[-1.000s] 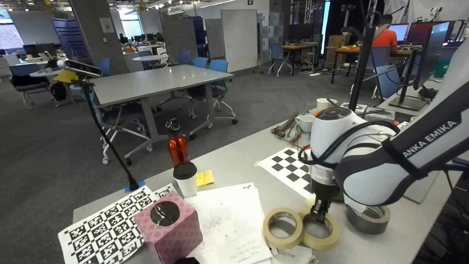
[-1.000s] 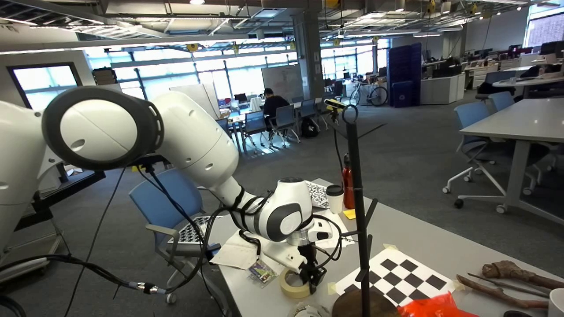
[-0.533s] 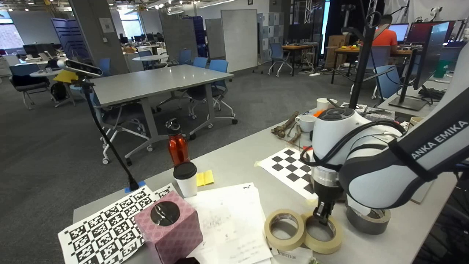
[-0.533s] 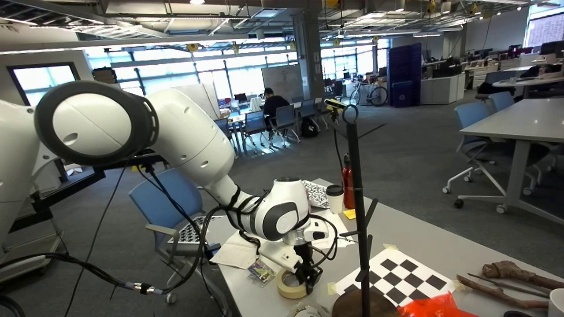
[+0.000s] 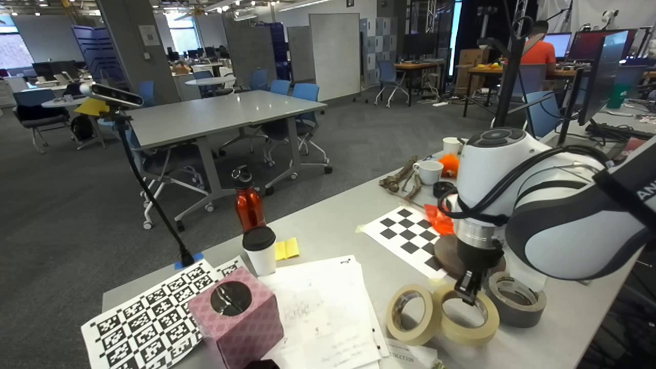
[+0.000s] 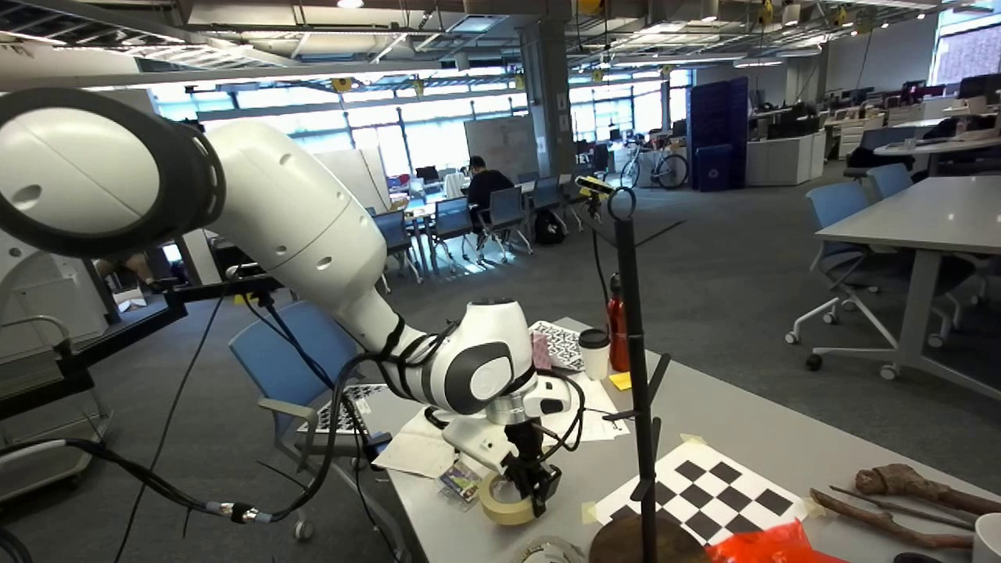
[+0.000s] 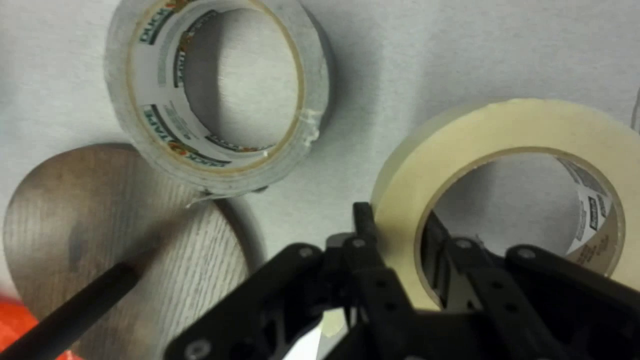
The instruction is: Pick up the grey tape from the holder and put it on the table. Pick up the two tapes from the table and put them on the holder.
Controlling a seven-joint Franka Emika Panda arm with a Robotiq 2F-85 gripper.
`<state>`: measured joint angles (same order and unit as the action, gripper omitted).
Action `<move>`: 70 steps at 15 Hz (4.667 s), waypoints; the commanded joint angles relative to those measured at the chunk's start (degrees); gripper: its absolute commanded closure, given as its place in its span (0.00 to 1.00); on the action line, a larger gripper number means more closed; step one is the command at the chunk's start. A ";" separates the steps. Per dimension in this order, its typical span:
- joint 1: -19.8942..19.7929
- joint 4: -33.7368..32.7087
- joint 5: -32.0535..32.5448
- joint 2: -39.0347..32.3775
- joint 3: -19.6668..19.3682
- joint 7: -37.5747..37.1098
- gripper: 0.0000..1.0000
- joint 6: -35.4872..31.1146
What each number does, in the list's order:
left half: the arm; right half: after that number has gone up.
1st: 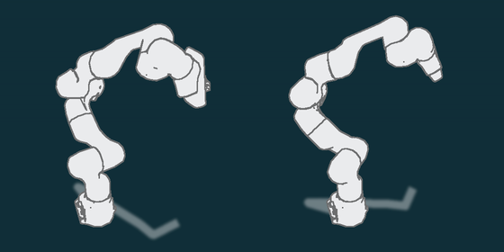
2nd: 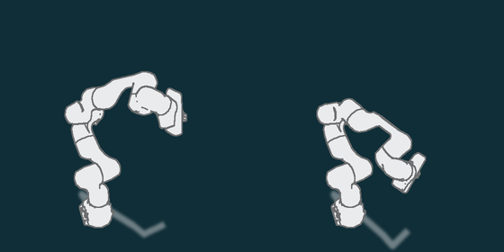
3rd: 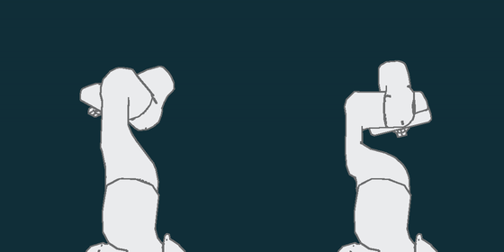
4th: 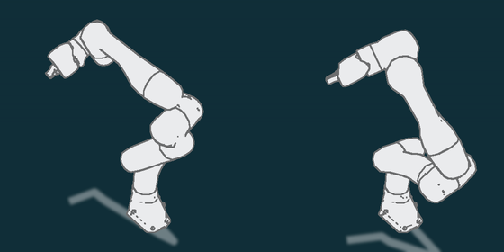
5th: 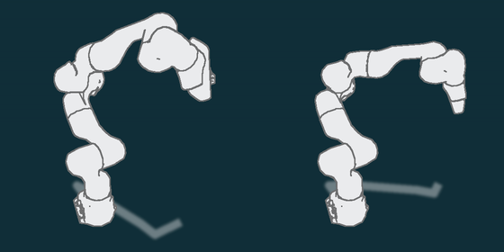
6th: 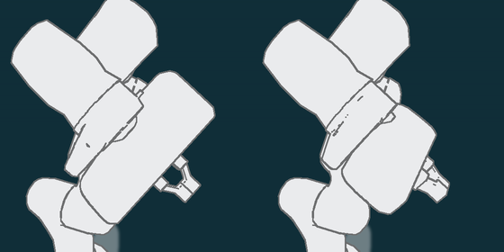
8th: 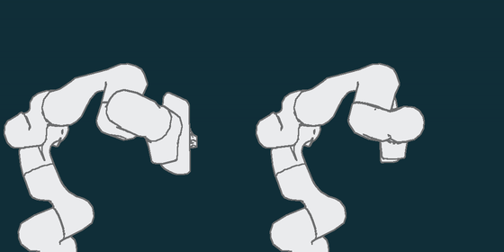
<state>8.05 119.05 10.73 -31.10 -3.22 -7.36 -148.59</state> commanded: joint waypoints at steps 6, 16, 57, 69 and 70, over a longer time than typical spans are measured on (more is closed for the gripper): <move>6.00 6.35 13.46 8.85 -8.35 -14.58 0.94 0.78; 4.34 12.61 18.76 14.22 -8.33 -19.10 0.94 0.91; -17.15 35.42 -1.14 43.01 -7.89 0.06 0.94 -8.09; -16.85 34.60 -15.18 42.09 -7.84 6.64 0.74 -14.34; -16.85 34.60 -15.18 42.09 -7.84 6.64 0.94 -14.34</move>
<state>-8.23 153.67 -4.37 10.94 -11.68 -0.69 -163.07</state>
